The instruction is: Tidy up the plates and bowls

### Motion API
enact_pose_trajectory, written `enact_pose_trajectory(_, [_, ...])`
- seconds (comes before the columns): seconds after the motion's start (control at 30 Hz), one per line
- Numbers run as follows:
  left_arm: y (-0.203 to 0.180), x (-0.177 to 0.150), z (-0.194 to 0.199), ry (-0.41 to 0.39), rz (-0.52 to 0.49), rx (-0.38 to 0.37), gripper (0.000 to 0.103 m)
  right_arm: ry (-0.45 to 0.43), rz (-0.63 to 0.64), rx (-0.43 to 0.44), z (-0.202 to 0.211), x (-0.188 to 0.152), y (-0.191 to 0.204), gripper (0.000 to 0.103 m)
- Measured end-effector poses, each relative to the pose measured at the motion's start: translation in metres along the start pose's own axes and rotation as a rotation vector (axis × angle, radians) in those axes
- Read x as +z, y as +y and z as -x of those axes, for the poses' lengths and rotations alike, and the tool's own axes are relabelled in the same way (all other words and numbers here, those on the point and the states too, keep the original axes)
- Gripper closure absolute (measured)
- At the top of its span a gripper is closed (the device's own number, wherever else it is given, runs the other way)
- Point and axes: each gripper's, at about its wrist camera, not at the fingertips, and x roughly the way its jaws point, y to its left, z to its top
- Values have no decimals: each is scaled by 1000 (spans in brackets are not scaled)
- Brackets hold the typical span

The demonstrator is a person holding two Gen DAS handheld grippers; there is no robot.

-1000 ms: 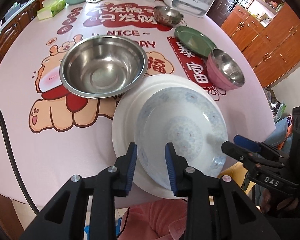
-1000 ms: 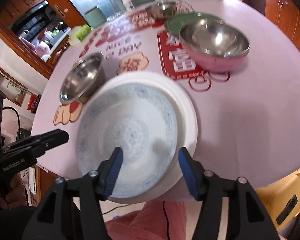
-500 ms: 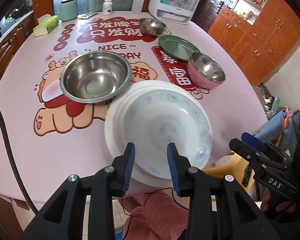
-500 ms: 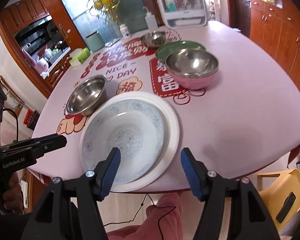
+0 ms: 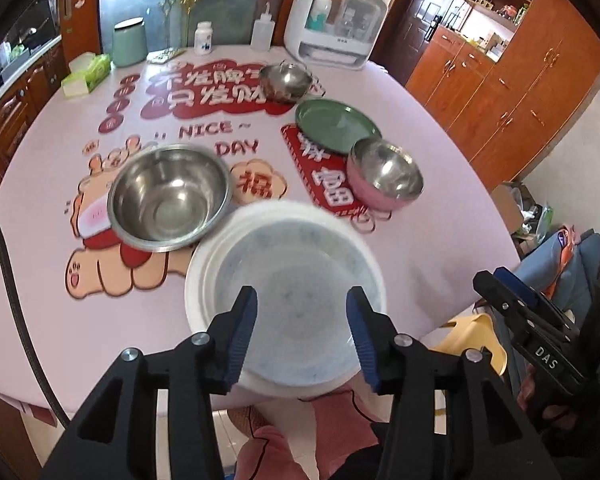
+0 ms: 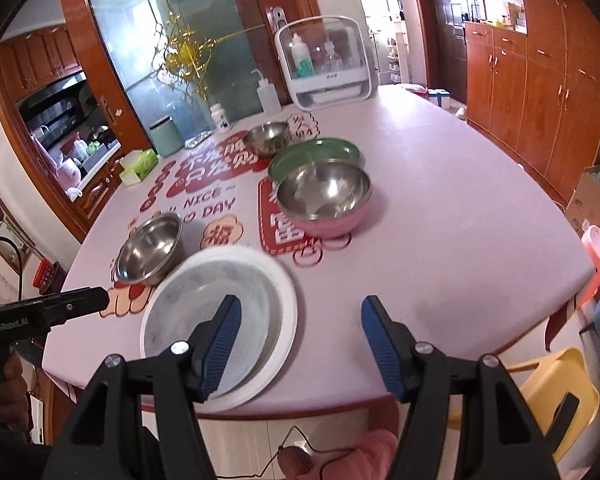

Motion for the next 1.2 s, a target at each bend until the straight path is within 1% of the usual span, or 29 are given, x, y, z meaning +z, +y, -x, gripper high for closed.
enact_pose_trajectory(0.1, [-11,14,1,-9,14,23,57,-3,3,11,-4,19,-12,40])
enact_pose_trajectory(0.17, [-20,24,1,-19,15,40,53,-12,11,23,-6,34,-20,40])
enact_pose_trajectory(0.27, [-32,40,-1,-31,23,39,47,-13,21,34,-12,55,-31,40])
enact_pose_trajectory(0.3, [-35,44,-3,-34,27,39,44,-10,21,37,-14,60,-34,37])
enact_pose_trajectory(0.37, [-42,51,-7,-35,38,45,42,-10,19,49,-20,72,-42,33])
enact_pose_trajectory(0.47, [-49,60,-16,-29,59,50,37,-1,23,72,-28,87,-51,33])
enact_pose_trajectory(0.53, [-53,66,-21,-32,73,59,29,8,36,86,-35,96,-56,32])
enact_pose_trajectory(0.57, [-55,69,-24,-36,80,63,28,13,43,94,-39,100,-59,32])
enact_pose_trajectory(0.77, [-66,89,-41,-56,129,85,26,47,57,141,-61,125,-79,32])
enact_pose_trajectory(1.03, [-81,118,-67,-77,190,112,26,63,96,189,-89,161,-104,32])
enact_pose_trajectory(1.2, [-87,133,-81,-77,221,134,26,90,87,221,-110,181,-114,32])
